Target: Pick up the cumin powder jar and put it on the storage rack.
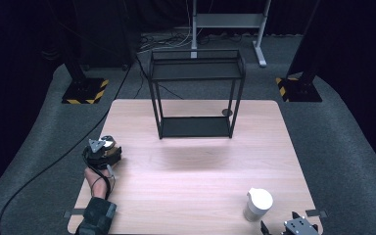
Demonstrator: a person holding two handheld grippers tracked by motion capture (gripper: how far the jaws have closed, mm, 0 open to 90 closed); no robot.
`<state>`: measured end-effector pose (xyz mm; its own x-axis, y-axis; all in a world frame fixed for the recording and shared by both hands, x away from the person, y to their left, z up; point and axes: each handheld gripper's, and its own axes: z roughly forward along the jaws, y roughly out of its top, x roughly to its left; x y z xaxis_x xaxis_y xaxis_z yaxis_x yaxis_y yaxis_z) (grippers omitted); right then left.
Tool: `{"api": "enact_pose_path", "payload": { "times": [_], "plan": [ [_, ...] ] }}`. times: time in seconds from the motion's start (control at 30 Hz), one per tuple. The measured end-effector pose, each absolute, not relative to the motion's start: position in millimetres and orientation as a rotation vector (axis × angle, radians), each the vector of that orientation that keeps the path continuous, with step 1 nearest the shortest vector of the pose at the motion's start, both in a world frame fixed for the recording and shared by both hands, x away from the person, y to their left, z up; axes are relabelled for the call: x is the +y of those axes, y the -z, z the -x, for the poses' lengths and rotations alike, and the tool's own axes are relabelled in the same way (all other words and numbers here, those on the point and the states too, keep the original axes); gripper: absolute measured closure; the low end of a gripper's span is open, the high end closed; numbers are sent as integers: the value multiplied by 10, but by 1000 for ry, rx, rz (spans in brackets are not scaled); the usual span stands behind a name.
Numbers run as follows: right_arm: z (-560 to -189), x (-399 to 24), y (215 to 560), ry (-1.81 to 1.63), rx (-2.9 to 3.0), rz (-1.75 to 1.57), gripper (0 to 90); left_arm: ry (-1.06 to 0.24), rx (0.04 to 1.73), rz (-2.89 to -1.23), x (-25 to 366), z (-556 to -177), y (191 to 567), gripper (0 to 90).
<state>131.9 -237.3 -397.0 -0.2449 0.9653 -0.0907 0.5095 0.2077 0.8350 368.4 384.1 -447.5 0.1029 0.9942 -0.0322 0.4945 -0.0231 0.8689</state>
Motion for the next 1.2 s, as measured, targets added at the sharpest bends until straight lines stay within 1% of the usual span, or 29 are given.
{"api": "enact_pose_path", "payload": {
  "times": [0.37, 1.2],
  "plan": [
    [-1330, -2375, 3973, -924, 1865, -1369, 0, -840, 1413, -1679, 3778, -3591, 4316, 305],
    [-1327, -2378, 3969, -920, 1871, -1364, 0, -758, 1277, -1766, 3662, -3556, 4093, 306]
  ]
}}
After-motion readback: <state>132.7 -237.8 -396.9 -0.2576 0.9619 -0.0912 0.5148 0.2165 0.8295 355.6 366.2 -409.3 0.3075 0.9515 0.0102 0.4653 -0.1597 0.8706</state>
